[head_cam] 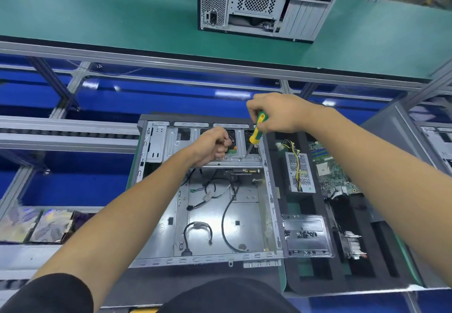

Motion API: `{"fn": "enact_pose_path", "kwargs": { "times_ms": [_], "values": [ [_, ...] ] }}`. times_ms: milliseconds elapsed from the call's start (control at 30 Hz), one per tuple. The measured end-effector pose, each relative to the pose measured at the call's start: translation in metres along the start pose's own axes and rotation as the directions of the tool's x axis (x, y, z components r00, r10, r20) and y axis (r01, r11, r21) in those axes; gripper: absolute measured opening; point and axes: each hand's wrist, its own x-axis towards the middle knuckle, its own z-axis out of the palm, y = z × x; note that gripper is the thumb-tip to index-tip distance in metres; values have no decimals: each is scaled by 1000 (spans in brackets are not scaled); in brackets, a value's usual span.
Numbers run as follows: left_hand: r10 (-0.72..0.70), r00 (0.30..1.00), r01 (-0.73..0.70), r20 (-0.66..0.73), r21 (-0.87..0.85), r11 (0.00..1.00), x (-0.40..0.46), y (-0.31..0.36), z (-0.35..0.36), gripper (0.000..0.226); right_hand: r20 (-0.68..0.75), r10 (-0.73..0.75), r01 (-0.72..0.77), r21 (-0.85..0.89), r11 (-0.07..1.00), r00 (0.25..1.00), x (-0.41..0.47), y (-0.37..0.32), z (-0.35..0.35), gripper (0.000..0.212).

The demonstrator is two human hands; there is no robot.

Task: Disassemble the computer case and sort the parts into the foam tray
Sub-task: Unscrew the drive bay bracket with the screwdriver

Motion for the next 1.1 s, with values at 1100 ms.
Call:
{"fn": "enact_pose_path", "kwargs": {
  "times_ms": [1100],
  "values": [
    [371,888,-438,271,746,502,37,-25,44,10,50,179,-185,126,975,982,7,20,1,15]
  ]
}}
